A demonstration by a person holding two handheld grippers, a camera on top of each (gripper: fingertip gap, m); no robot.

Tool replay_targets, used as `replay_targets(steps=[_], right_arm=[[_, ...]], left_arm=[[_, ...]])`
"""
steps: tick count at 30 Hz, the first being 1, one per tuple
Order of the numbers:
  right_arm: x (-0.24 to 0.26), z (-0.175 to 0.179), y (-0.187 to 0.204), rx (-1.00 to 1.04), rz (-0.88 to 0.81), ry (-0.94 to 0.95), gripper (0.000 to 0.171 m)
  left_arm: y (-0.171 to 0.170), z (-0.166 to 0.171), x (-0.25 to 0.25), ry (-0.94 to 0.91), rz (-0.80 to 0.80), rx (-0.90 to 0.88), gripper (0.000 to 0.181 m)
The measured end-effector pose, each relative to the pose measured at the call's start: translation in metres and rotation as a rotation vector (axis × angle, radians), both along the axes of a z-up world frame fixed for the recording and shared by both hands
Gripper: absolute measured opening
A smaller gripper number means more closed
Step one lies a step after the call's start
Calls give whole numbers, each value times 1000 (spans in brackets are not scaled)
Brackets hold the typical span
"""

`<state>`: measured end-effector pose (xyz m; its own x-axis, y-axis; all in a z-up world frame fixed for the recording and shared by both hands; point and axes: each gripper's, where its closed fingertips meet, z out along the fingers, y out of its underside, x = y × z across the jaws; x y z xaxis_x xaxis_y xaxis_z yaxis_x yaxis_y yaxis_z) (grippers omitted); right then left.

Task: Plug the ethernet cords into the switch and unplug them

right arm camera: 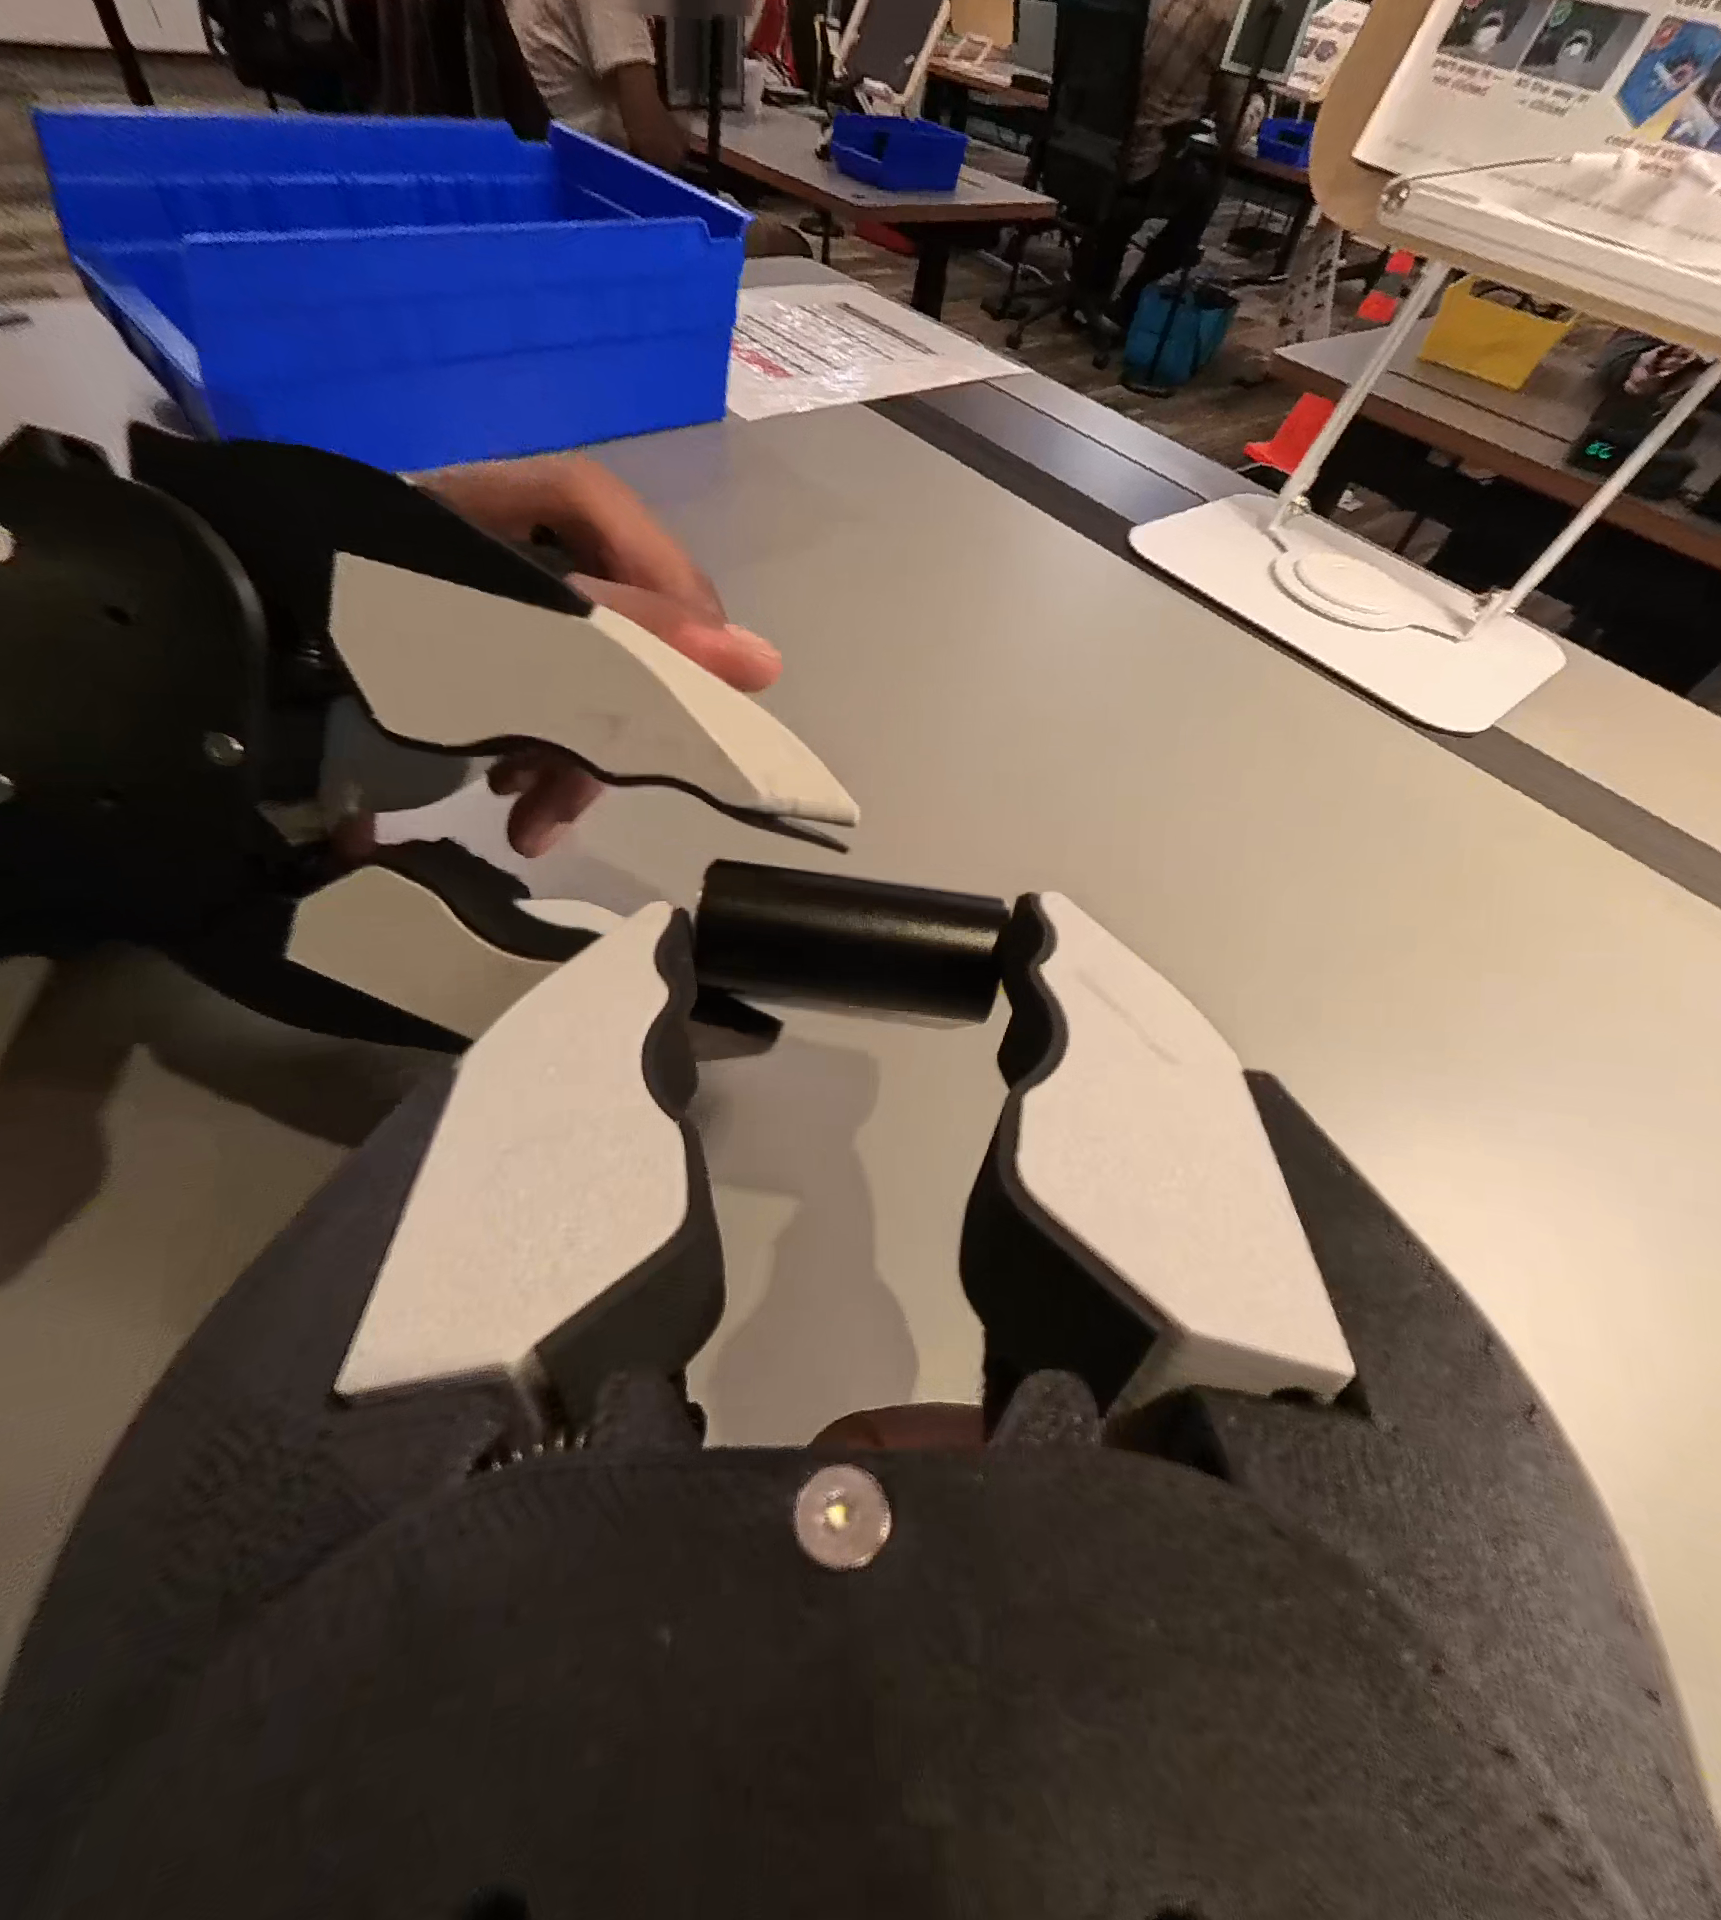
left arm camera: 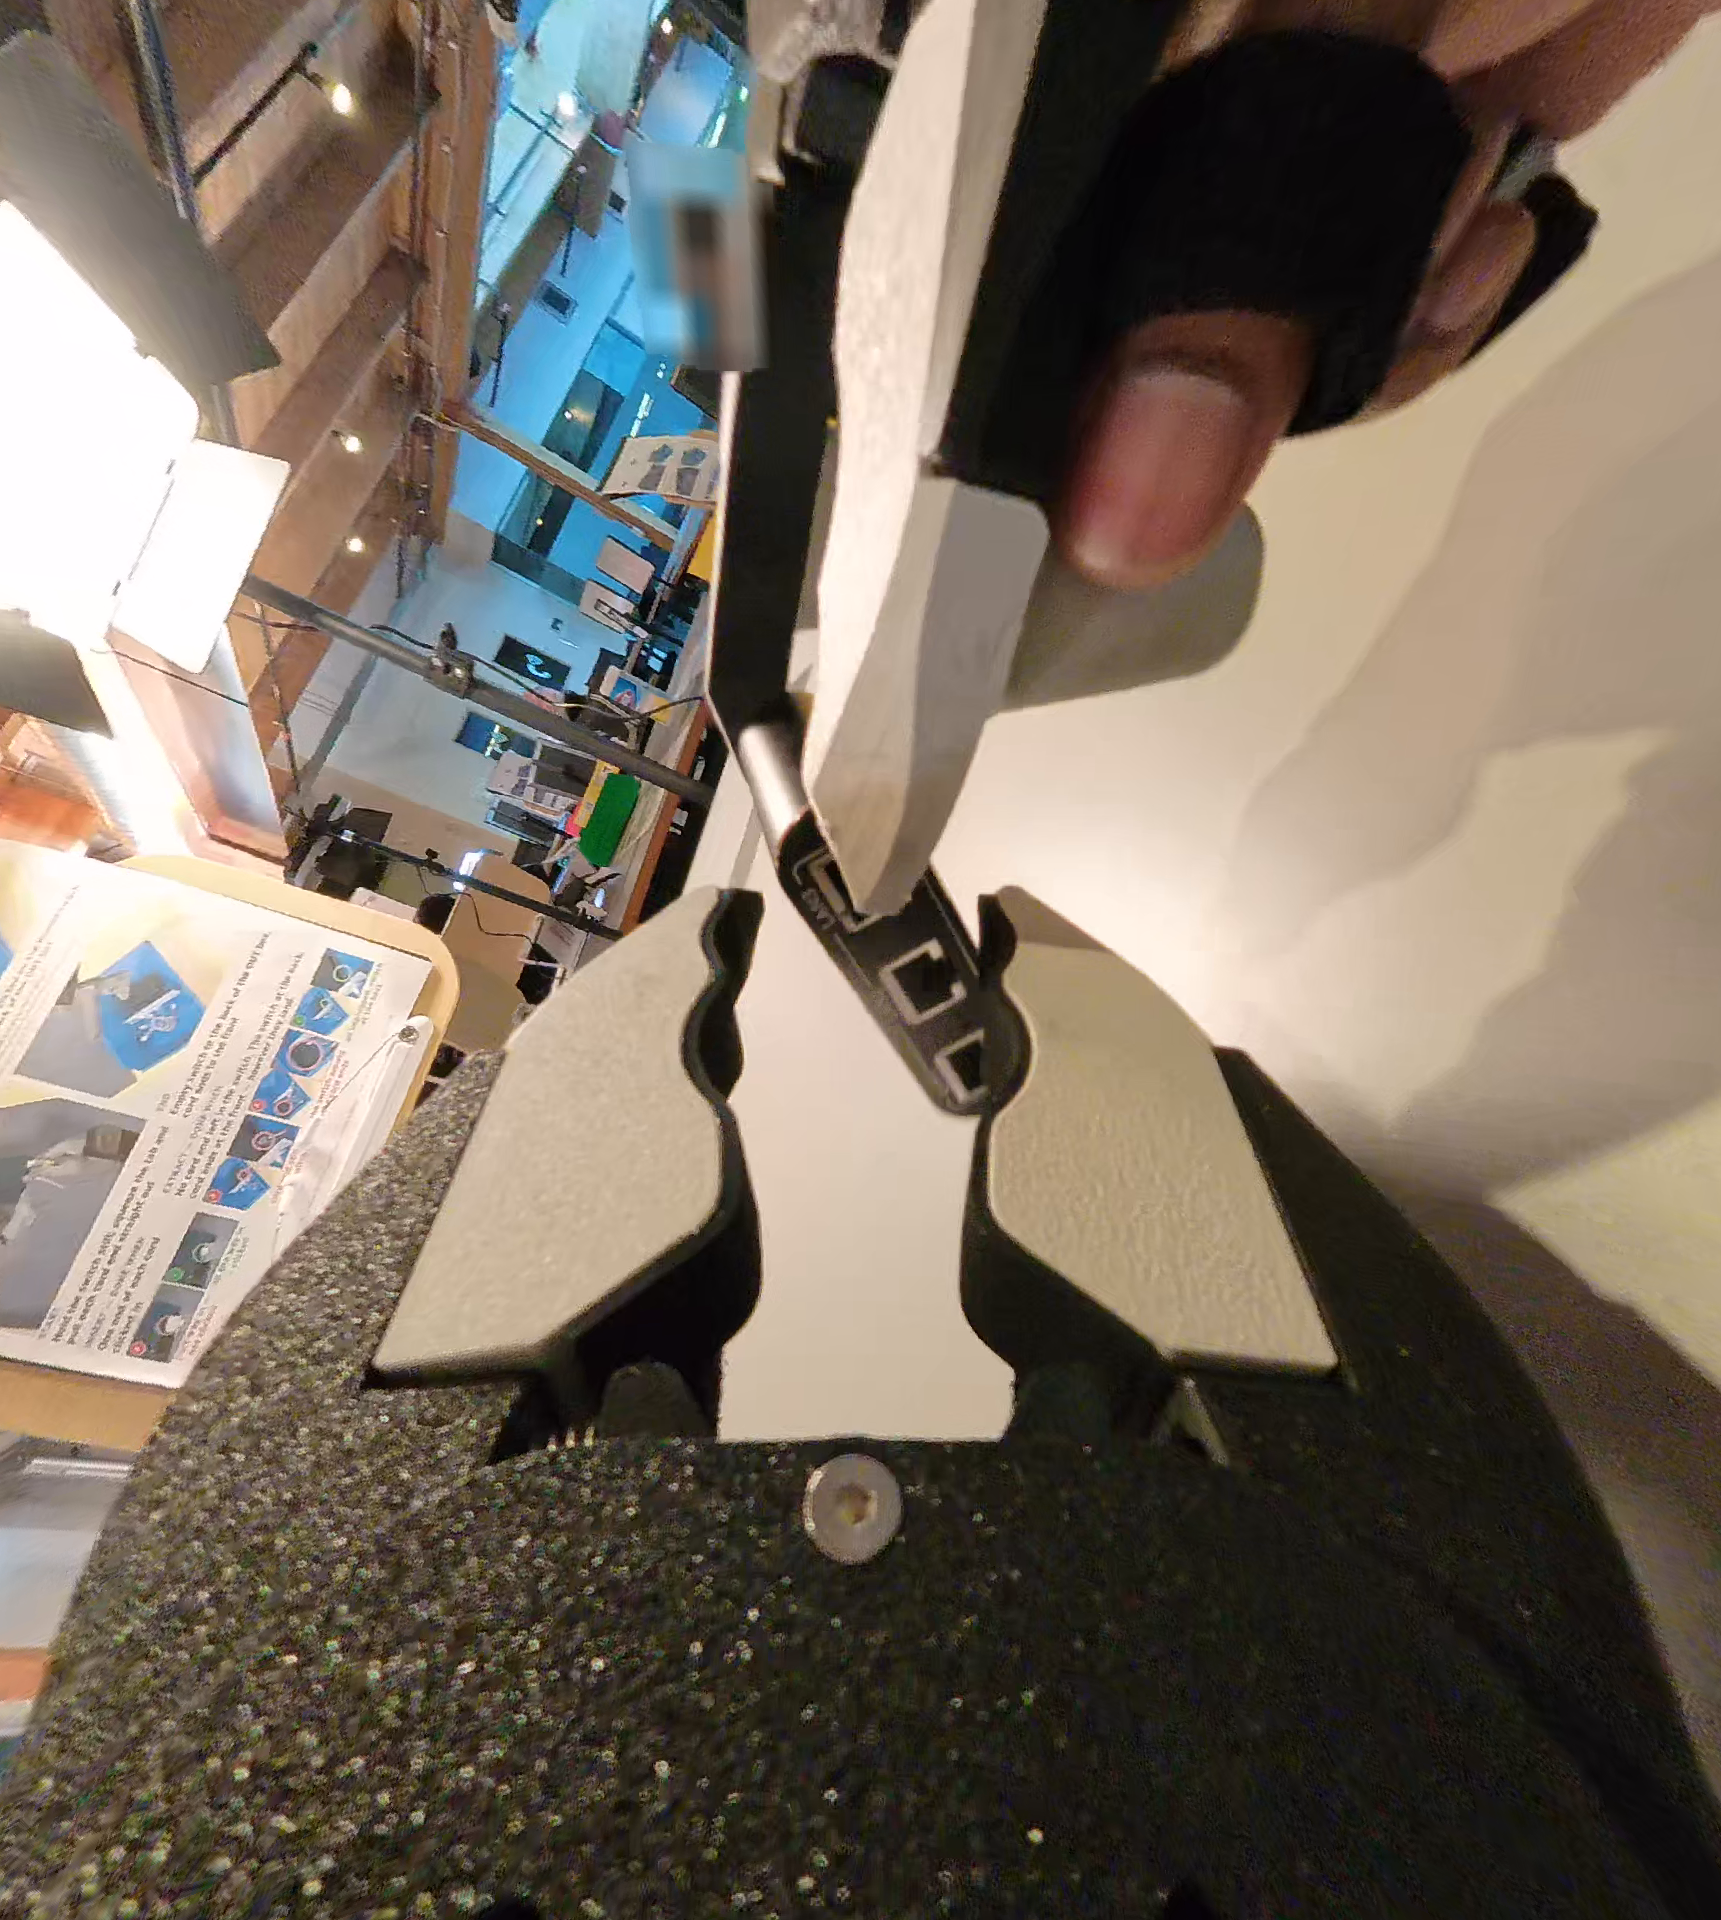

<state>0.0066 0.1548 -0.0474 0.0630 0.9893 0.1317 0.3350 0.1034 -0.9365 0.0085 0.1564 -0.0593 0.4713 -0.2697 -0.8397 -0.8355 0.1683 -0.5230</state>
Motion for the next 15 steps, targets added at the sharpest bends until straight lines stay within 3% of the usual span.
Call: replay_targets(steps=[15], right_arm=[[12, -39, 24, -113, -39, -193, 58]], left_arm=[[-1, -40, 3, 47, -18, -209, 49]])
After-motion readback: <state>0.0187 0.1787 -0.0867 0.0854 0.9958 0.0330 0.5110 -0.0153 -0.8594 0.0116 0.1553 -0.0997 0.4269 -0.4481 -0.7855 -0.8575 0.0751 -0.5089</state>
